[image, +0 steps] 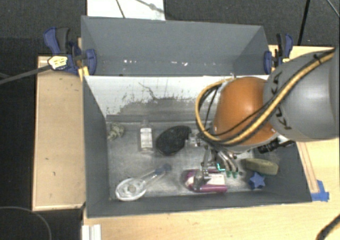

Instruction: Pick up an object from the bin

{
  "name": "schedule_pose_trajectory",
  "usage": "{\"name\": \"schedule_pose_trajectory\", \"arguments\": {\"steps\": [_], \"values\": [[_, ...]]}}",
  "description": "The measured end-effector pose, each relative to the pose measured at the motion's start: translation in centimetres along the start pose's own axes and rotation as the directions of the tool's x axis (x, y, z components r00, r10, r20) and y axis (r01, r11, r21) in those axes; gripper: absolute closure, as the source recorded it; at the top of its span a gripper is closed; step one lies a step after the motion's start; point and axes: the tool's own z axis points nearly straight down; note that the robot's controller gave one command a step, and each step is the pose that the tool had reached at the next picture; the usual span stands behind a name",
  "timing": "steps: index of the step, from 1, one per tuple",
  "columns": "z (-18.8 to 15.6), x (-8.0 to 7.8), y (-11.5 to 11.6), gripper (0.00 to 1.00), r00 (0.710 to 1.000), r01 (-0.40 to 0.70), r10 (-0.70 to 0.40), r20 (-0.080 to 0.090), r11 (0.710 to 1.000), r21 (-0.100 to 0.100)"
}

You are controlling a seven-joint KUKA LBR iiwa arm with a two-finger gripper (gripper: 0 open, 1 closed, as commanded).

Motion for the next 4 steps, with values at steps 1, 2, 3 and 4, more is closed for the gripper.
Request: {"name": "schedule_pose_trajectory", "arguments": {"steps": [1, 2, 3, 4], "values": [[5.5, 0.0, -0.7, 0.00, 0.941, 0.338, -0.338, 0.018, 0.941, 0.004], [5.5, 0.1, -6.6, 0.00, 0.921, 0.390, -0.390, 0.020, 0.921, 0.008], [5.6, 0.5, -6.4, 1.00, 0.921, 0.390, -0.390, 0.007, 0.921, 0.004], [-10.5, -1.8, -7.5, 1.00, 0.903, 0.429, -0.429, 0.014, 0.903, 0.008]]}}
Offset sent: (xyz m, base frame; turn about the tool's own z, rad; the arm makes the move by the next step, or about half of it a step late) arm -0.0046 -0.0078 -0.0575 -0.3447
